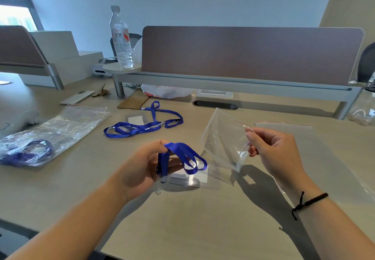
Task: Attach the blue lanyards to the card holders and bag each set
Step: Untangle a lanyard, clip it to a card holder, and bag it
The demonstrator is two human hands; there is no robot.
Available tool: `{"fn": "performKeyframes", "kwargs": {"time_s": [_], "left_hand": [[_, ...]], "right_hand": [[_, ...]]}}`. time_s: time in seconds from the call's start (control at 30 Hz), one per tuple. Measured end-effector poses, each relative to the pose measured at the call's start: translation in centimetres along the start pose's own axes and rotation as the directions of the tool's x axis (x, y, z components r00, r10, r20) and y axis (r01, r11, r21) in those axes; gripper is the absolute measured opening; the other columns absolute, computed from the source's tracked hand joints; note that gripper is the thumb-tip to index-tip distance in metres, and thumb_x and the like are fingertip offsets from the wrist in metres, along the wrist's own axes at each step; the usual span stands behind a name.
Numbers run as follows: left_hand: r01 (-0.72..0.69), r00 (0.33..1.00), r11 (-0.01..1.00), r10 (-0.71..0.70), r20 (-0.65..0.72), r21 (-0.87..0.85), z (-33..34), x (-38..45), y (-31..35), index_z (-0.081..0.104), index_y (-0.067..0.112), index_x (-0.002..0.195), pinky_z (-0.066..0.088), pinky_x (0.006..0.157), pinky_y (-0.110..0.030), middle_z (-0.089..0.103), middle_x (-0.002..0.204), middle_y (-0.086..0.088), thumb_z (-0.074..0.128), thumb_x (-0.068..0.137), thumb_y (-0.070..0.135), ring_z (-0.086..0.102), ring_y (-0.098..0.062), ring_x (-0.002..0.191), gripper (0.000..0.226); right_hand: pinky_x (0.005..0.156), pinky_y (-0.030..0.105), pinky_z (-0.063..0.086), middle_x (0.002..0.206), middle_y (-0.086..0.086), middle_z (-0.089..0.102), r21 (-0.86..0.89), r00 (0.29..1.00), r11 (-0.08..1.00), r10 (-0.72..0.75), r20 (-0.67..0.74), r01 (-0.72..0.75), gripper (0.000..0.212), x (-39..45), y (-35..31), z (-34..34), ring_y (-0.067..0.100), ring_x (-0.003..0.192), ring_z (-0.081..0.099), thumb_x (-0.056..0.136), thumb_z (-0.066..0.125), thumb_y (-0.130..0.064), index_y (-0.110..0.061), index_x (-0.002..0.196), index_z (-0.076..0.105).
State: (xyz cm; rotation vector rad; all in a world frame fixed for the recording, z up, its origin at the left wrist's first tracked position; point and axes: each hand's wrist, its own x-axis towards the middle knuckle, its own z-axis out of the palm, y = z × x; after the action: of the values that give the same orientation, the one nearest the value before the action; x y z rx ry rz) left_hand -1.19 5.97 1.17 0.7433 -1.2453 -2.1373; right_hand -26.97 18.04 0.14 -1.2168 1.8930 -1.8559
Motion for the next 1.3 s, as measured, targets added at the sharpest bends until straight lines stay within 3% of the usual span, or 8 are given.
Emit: {"fn": "performKeyframes", "kwargs": {"time_s": [0.2,0.33,0.43,0.63,0.87,0.97,1.13,1.3], "left_hand": [[-0.022,0.999,0.928,0.034,0.027,-0.372,1.5,0.2,-0.2,0.053,-0.009,0.125,0.051,0.101,-0.053,0.068,0.124,-0.026,0.039,0.080,0.010,0.064,-0.041,0.119,0.051],[-0.045,0.999,0.913,0.036,-0.028,-0.406,2.2,0.3,-0.3,0.069,-0.008,0.096,0.054,0.096,-0.054,0.074,0.102,-0.023,0.034,0.087,0.011,0.072,-0.042,0.102,0.041],[-0.025,0.999,0.920,0.007,-0.048,-0.391,2.2,0.6,-0.5,0.065,0.005,0.076,0.057,0.080,-0.047,0.063,0.070,-0.011,0.038,0.087,0.014,0.072,-0.033,0.070,0.030],[0.152,0.987,0.931,-0.163,-0.006,-0.333,0.7,1.7,-0.9,0.052,0.007,0.080,0.049,0.041,-0.024,0.041,0.067,-0.003,0.046,0.084,0.019,0.043,-0.012,0.044,0.014],[0.176,0.981,0.884,-0.192,0.007,-0.434,0.3,1.8,-0.8,0.054,0.006,0.129,0.036,0.037,-0.018,0.057,0.088,-0.012,0.054,0.088,0.036,0.034,-0.009,0.047,0.051],[0.211,0.975,0.892,-0.218,0.027,-0.401,0.2,1.8,-1.0,0.058,0.004,0.131,0.035,0.037,-0.016,0.064,0.098,-0.011,0.073,0.083,0.046,0.032,-0.006,0.047,0.066],[0.193,0.970,0.945,-0.225,-0.093,-0.265,0.5,2.0,-1.1,0.060,0.000,0.130,0.048,0.047,-0.020,0.073,0.094,-0.013,0.057,0.088,0.002,0.042,-0.010,0.060,0.042],[0.158,0.979,0.979,-0.139,-0.149,0.127,0.7,1.5,-0.2,0.069,0.016,0.122,0.053,0.083,-0.036,0.075,0.117,-0.009,0.042,0.106,0.020,0.063,-0.023,0.111,0.032]], "right_hand": [[0.062,0.026,0.059,0.070,0.003,0.072,0.002,1.000,1.000,0.007,0.002,-0.007,0.014,0.0,0.1,0.0,0.013,0.061,0.063,0.095,0.065,-0.018,-0.024,0.100,0.077],[0.061,0.023,0.058,0.070,0.000,0.072,-0.003,1.000,1.000,0.004,0.004,-0.004,0.014,0.0,0.1,0.0,0.015,0.062,0.064,0.095,0.065,-0.019,-0.023,0.100,0.077],[0.060,0.022,0.058,0.071,-0.003,0.072,-0.008,1.000,1.000,0.006,0.010,-0.006,0.014,0.1,0.2,0.0,0.017,0.066,0.066,0.095,0.064,-0.021,-0.026,0.100,0.077],[0.060,0.021,0.057,0.072,-0.006,0.073,0.002,1.000,1.000,0.017,0.013,-0.017,0.014,0.0,0.0,0.2,0.015,0.066,0.066,0.095,0.064,-0.022,-0.028,0.100,0.076],[0.058,0.020,0.056,0.070,-0.008,0.072,-0.006,1.000,1.000,0.015,0.017,-0.015,0.014,-0.1,0.0,0.2,0.012,0.064,0.065,0.096,0.064,-0.021,-0.027,0.099,0.076],[0.059,0.020,0.056,0.071,-0.008,0.072,0.001,1.000,1.000,0.019,0.019,-0.020,0.014,-0.1,0.0,0.2,0.012,0.064,0.065,0.095,0.064,-0.021,-0.028,0.099,0.076],[0.060,0.024,0.056,0.069,-0.003,0.072,0.015,1.000,1.000,0.018,0.011,-0.018,0.014,0.0,0.0,0.1,0.014,0.061,0.063,0.095,0.066,-0.017,-0.022,0.101,0.078],[0.061,0.024,0.058,0.069,-0.005,0.072,0.002,1.000,1.000,0.021,0.014,-0.021,0.014,0.0,0.0,0.1,0.012,0.060,0.063,0.095,0.065,-0.019,-0.023,0.101,0.077]]}}
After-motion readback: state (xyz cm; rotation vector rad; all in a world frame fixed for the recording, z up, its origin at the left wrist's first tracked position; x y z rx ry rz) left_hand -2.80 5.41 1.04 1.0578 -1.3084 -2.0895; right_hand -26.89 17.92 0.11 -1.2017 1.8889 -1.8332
